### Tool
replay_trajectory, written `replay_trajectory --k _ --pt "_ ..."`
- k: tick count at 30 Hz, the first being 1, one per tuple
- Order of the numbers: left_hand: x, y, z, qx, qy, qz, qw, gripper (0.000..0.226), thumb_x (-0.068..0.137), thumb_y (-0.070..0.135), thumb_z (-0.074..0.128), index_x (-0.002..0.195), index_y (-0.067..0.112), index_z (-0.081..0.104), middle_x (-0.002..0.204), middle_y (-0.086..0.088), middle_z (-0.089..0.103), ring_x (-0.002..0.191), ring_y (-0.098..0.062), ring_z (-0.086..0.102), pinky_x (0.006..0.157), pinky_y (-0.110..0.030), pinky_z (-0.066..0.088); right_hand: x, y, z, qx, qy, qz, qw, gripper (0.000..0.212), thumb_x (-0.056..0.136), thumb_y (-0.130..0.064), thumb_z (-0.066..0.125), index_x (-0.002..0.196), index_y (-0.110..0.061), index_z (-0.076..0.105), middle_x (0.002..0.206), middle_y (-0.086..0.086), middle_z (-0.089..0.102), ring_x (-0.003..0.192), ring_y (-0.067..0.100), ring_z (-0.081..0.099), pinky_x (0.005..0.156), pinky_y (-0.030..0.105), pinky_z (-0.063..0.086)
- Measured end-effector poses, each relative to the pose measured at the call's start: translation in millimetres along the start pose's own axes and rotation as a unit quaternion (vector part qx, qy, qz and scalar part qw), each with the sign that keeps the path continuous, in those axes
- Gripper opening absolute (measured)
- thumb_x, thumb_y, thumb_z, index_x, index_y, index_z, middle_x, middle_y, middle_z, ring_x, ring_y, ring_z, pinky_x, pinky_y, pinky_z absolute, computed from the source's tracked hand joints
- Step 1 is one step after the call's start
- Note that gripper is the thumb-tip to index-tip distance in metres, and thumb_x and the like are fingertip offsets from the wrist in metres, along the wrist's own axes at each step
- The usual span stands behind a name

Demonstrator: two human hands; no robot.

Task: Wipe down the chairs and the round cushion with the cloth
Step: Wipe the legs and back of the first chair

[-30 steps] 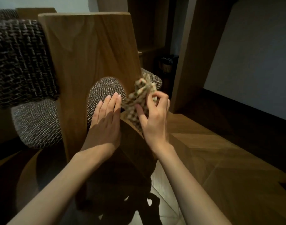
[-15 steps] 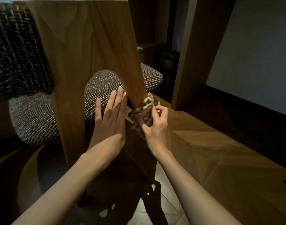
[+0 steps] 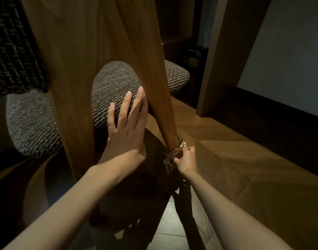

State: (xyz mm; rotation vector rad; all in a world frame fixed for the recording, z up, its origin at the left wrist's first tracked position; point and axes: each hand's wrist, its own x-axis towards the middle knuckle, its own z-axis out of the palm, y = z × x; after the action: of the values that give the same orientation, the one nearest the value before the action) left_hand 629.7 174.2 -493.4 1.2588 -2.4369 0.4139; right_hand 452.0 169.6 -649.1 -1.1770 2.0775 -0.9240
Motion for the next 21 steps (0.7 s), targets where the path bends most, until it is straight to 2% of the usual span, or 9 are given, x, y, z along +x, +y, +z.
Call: replay_trajectory --k 2,5,7,10,13,16,19,21 --pt "0 -2 0 0.0 0.002 0.005 1.0 0.092 0.075 0.014 0.055 0.151 0.008 0.004 0.16 -0.006 -0.004 0.146 -0.025 -0.01 0.113 -0.041 -0.017 -3 -8 -3 0.0 0.032 -0.077 0.997 0.038 0.086 -0.016 0.068 0.119 -0.007 0.05 0.121 0.006 0.038 0.104 0.018 0.048 0.092 0.031 0.044" --pt "-2 -5 4 0.019 0.015 0.021 1.0 0.092 0.072 0.01 0.059 0.151 0.007 0.011 0.158 -0.007 -0.003 0.147 -0.027 -0.002 0.115 -0.044 -0.01 -8 -29 -7 0.012 0.127 -0.204 0.971 0.05 0.08 -0.012 0.072 0.121 -0.012 0.044 0.119 -0.003 0.032 0.099 0.008 0.044 0.082 0.021 0.045" --pt "-2 -7 8 0.028 0.024 0.026 0.999 0.092 0.072 0.007 0.061 0.151 0.007 0.013 0.159 -0.007 0.002 0.147 -0.027 0.0 0.115 -0.046 -0.006 -4 -37 -3 -0.023 0.17 -0.225 0.959 0.061 0.079 -0.014 0.073 0.129 -0.012 0.038 0.124 0.0 0.03 0.106 0.012 0.041 0.087 0.022 0.042" --pt "-3 -10 14 0.033 0.031 0.028 0.999 0.095 0.071 0.006 0.062 0.152 0.01 0.013 0.16 -0.006 0.002 0.147 -0.026 -0.002 0.117 -0.046 -0.003 6 -26 12 -0.062 0.128 -0.165 0.976 0.071 0.086 -0.023 0.067 0.143 -0.012 0.026 0.137 0.006 0.028 0.123 0.023 0.027 0.105 0.036 0.027" --pt "-2 -13 18 0.049 0.034 0.039 0.997 0.096 0.071 0.006 0.063 0.152 0.009 0.011 0.16 -0.006 -0.002 0.147 -0.026 -0.006 0.118 -0.047 -0.001 15 5 24 -0.055 0.058 -0.113 0.99 0.073 0.089 -0.024 0.063 0.146 -0.013 0.019 0.139 0.005 0.029 0.125 0.026 0.027 0.106 0.036 0.025" --pt "-3 -17 21 0.066 0.038 0.05 0.996 0.093 0.075 0.008 0.059 0.152 0.01 0.008 0.16 -0.006 -0.006 0.147 -0.027 -0.009 0.118 -0.05 0.003 24 36 32 -0.09 -0.047 -0.044 0.994 0.076 0.093 -0.016 0.057 0.149 -0.006 0.007 0.151 0.012 0.019 0.135 0.035 0.021 0.11 0.036 0.021" --pt "-4 -18 21 0.072 0.04 0.056 0.995 0.091 0.076 0.009 0.057 0.153 0.01 0.008 0.16 -0.006 -0.006 0.147 -0.027 -0.008 0.117 -0.05 0.006 31 47 36 0.044 -0.074 0.027 0.996 0.08 0.089 -0.024 0.065 0.147 -0.012 0.012 0.145 0.013 0.032 0.131 0.036 0.031 0.107 0.039 0.03" --pt "-4 -18 20 0.064 0.036 0.062 0.995 0.089 0.076 0.01 0.053 0.153 0.012 0.008 0.16 -0.005 -0.006 0.147 -0.026 -0.008 0.117 -0.05 0.006 30 49 39 0.137 -0.075 0.073 0.985 0.082 0.086 -0.02 0.07 0.146 -0.012 0.014 0.142 0.014 0.035 0.127 0.032 0.039 0.101 0.036 0.036"
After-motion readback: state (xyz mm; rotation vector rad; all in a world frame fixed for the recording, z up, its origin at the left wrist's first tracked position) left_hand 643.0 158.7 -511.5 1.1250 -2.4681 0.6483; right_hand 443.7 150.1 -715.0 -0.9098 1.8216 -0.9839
